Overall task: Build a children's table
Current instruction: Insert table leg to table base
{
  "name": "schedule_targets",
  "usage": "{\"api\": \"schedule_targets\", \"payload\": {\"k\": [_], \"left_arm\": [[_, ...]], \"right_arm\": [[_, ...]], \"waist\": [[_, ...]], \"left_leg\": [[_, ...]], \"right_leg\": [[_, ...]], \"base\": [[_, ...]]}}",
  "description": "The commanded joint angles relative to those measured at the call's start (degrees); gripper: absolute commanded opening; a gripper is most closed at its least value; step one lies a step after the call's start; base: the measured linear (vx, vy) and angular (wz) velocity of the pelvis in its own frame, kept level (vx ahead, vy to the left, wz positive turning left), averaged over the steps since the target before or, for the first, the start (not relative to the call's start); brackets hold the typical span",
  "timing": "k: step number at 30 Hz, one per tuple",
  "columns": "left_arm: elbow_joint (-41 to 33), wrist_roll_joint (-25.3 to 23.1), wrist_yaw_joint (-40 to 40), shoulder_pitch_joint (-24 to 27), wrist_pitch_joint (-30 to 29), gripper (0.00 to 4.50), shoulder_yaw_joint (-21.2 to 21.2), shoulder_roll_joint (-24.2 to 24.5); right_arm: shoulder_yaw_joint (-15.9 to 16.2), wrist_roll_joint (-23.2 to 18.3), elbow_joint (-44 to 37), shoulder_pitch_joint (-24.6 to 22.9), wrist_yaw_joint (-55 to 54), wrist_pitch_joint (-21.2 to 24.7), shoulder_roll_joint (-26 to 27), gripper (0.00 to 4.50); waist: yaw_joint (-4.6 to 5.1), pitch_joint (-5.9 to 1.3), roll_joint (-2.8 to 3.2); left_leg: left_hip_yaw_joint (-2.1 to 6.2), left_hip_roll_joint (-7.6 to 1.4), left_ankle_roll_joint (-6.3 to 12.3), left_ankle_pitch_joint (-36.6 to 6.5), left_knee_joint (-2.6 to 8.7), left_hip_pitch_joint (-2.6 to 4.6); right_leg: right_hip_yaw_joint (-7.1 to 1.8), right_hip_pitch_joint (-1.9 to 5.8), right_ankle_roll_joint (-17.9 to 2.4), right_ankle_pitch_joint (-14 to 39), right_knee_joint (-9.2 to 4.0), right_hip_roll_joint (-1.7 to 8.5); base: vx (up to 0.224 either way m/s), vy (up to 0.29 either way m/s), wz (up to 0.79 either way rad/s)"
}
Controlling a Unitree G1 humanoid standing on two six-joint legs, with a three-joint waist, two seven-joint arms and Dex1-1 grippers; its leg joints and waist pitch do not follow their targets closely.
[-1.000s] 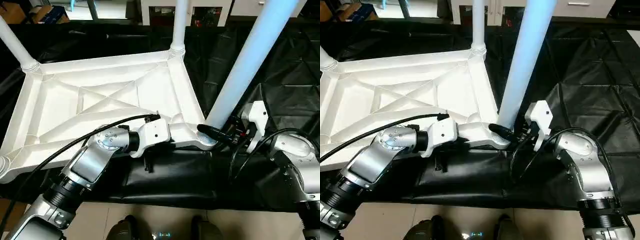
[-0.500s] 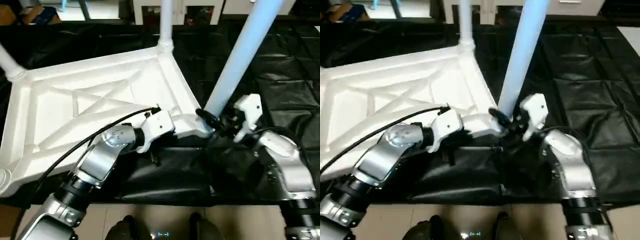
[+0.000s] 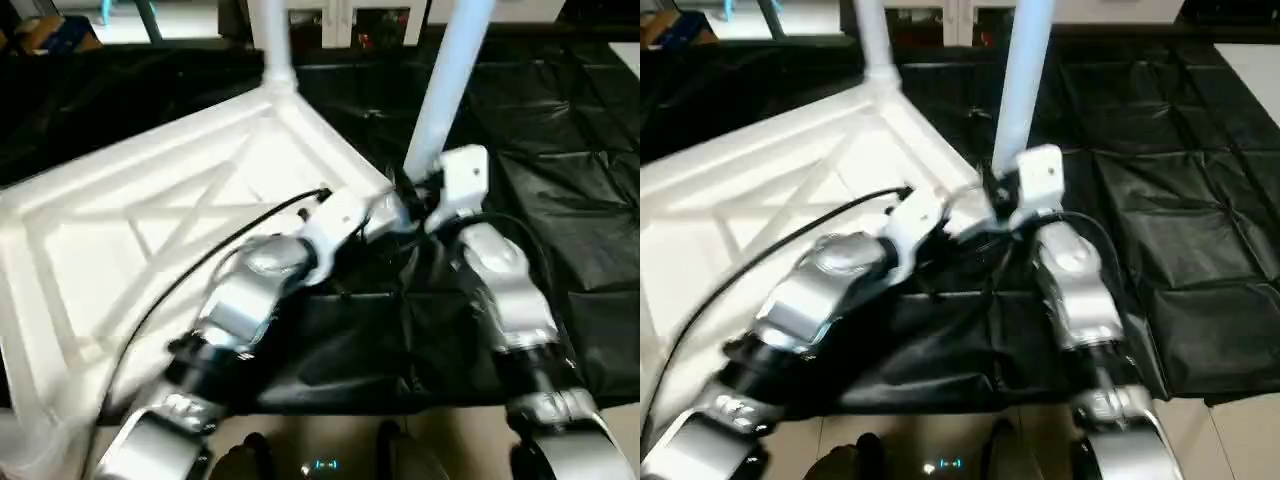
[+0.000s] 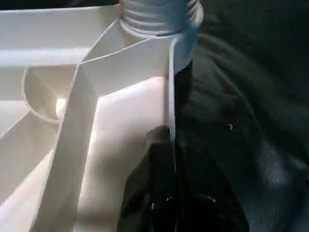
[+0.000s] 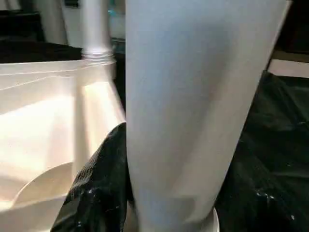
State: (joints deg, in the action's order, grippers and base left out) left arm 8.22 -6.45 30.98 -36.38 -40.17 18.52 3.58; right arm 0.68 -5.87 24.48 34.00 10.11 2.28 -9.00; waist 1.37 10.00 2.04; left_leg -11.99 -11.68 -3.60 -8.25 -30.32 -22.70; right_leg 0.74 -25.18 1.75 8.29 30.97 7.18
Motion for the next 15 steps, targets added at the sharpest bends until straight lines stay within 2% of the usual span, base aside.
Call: {"api": "schedule_targets", "payload": {"k": [1, 2, 7, 8, 11, 15], "left_arm": [[-4.37, 2.31, 0.83, -0.24, -2.11, 0.00, 2.89, -3.40], [-4.37, 2.31, 0.83, -0.24, -2.11, 0.00, 2.89, -3.40], [-4.14, 1.67, 0.40, -0.44, -1.58, 0.00, 2.73, -3.25], [-4.13, 1.65, 0.66, -0.45, -1.46, 0.00, 2.60, -2.82], [-4.14, 1.65, 1.21, -0.41, -0.92, 0.00, 2.58, -2.11], [-4.42, 1.72, 1.48, -0.16, -0.55, 0.00, 2.74, -1.18]], "right_arm": [[-1.12, 5.22, 15.46, -3.32, -7.84, 5.48, -0.81, 1.88], [-1.12, 5.22, 15.46, -3.32, -7.84, 5.48, -0.81, 1.88], [-1.30, 5.07, 17.23, -2.20, -9.61, 3.15, 0.56, 1.88], [-1.31, 4.93, 17.40, -2.13, -9.24, 2.71, 0.46, 1.88], [-1.59, 4.25, 17.37, -2.03, -8.15, 2.01, 0.38, 1.88], [-1.77, 3.12, 17.09, -1.93, -5.74, -0.01, -0.18, 1.88]], "waist": [[-0.29, -2.82, 0.07], [-0.29, -2.91, -0.05], [-0.49, -2.89, 0.33], [-0.50, -2.86, 0.17], [-0.47, -2.69, 0.24], [-0.43, -2.77, 0.27]], "left_leg": [[0.22, -0.06, -0.01, -19.02, 3.58, 0.70], [0.20, 0.09, 0.51, -17.95, 3.44, 0.55], [0.08, -0.01, 1.73, -15.34, 3.23, 0.66], [0.08, -0.02, 1.71, -16.12, 3.27, 0.66], [0.20, -0.08, 1.25, -18.57, 3.43, 0.80], [0.35, -0.11, 1.04, -17.89, 3.40, 0.68]], "right_leg": [[0.28, 1.88, -9.86, 11.06, -2.84, -0.76], [0.39, 2.09, -10.14, 9.54, -2.69, -0.90], [0.47, 2.26, -11.60, 5.12, -2.32, -1.02], [0.49, 2.33, -11.62, 5.95, -2.39, -1.03], [0.42, 2.16, -11.02, 10.00, -2.73, -1.00], [0.37, 2.24, -11.06, 9.10, -2.56, -1.00]], "base": [[0.000, 0.000, 0.00], [0.000, 0.000, 0.00], [0.000, 0.000, 0.00], [0.000, 0.000, 0.00], [0.000, 0.000, 0.00], [0.000, 0.000, 0.00]]}}
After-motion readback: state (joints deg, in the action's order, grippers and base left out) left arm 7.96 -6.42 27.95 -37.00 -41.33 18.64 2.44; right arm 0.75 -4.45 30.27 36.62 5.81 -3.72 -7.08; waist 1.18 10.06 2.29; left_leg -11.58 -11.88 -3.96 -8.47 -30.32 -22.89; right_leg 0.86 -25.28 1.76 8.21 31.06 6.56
